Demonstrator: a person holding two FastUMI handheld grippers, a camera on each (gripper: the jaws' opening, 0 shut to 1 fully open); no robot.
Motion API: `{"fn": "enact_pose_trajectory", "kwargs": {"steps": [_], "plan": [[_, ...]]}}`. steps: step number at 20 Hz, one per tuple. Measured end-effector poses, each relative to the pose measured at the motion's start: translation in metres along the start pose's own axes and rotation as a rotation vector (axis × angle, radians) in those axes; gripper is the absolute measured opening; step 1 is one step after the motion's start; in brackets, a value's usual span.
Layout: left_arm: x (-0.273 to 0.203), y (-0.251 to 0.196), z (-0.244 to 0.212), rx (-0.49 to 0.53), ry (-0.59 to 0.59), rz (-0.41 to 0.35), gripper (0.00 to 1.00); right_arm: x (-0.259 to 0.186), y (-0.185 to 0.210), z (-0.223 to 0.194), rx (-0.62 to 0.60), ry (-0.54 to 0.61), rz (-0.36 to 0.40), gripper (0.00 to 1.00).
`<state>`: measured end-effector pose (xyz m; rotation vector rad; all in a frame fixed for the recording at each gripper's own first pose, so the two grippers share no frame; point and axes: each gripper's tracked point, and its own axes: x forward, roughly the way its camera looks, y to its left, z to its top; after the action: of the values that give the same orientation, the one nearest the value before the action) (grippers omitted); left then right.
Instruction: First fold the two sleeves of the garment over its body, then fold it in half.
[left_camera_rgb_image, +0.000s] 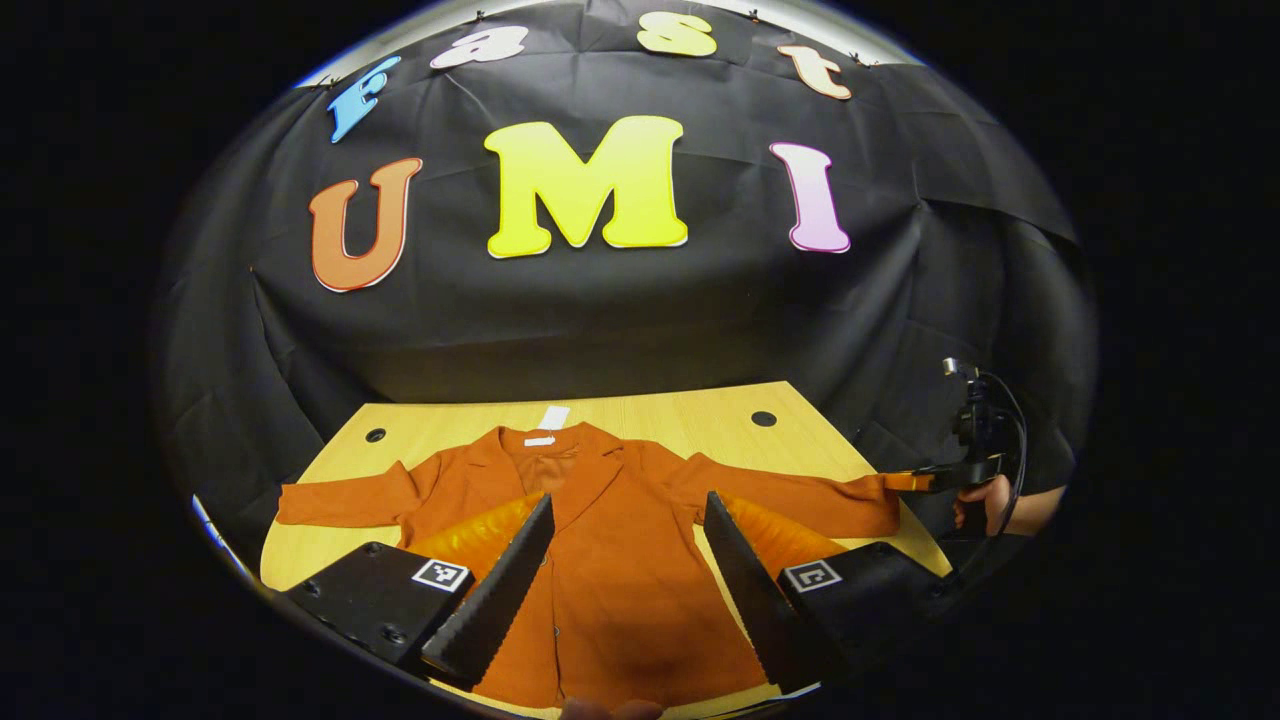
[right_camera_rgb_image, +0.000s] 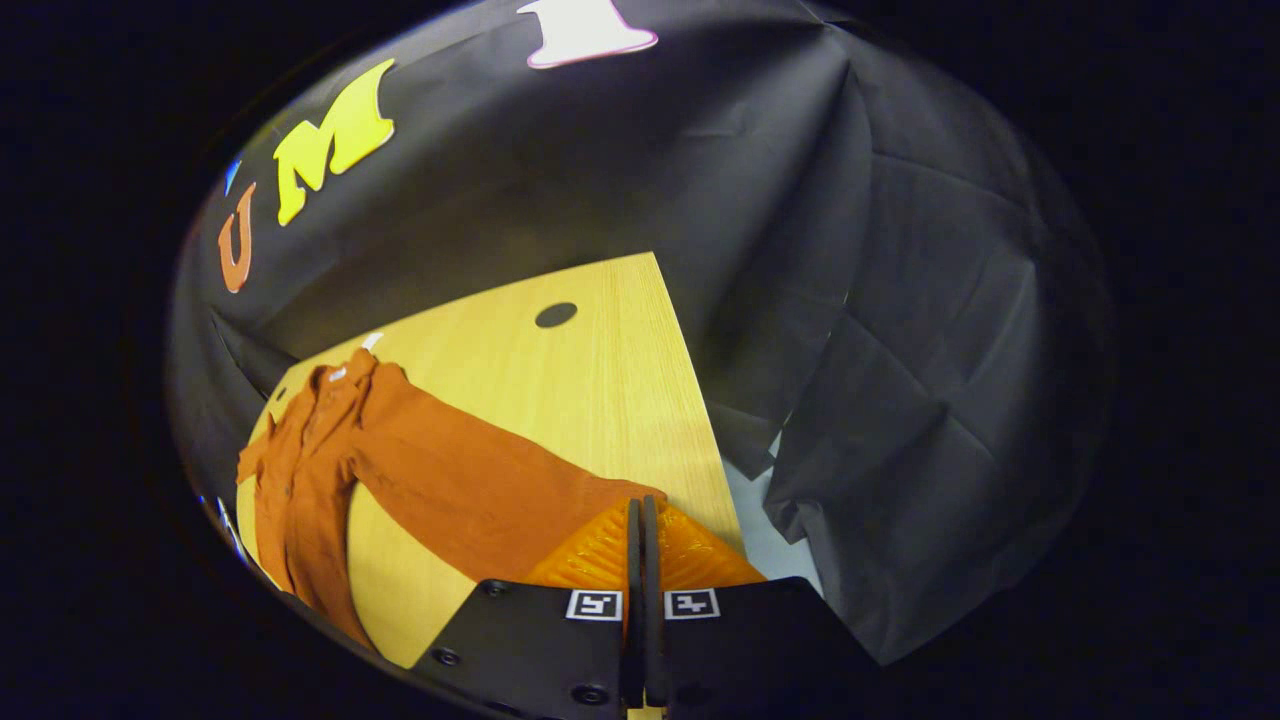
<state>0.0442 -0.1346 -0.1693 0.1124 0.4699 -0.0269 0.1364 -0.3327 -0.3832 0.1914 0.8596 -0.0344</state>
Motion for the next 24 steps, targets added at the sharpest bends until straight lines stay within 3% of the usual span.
{"fn": "enact_pose_trajectory", "kwargs": {"steps": [4, 10, 19, 24], "plan": [[-0.004, 0.023, 0.008, -0.02, -0.036, 0.002, 0.98, -0.047, 0.035, 0.042, 0.037, -0.081, 0.019, 0.01], [-0.013, 0.08, 0.015, -0.057, -0.11, -0.011, 0.99, -0.107, 0.119, 0.101, 0.008, -0.201, 0.018, 0.0], [-0.037, 0.213, 0.022, -0.098, -0.245, 0.06, 0.98, -0.143, 0.322, 0.151, -0.075, -0.208, 0.095, 0.0], [-0.056, 0.276, 0.015, -0.16, -0.257, 0.114, 0.98, -0.125, 0.445, 0.141, -0.136, -0.172, 0.19, 0.0]]}}
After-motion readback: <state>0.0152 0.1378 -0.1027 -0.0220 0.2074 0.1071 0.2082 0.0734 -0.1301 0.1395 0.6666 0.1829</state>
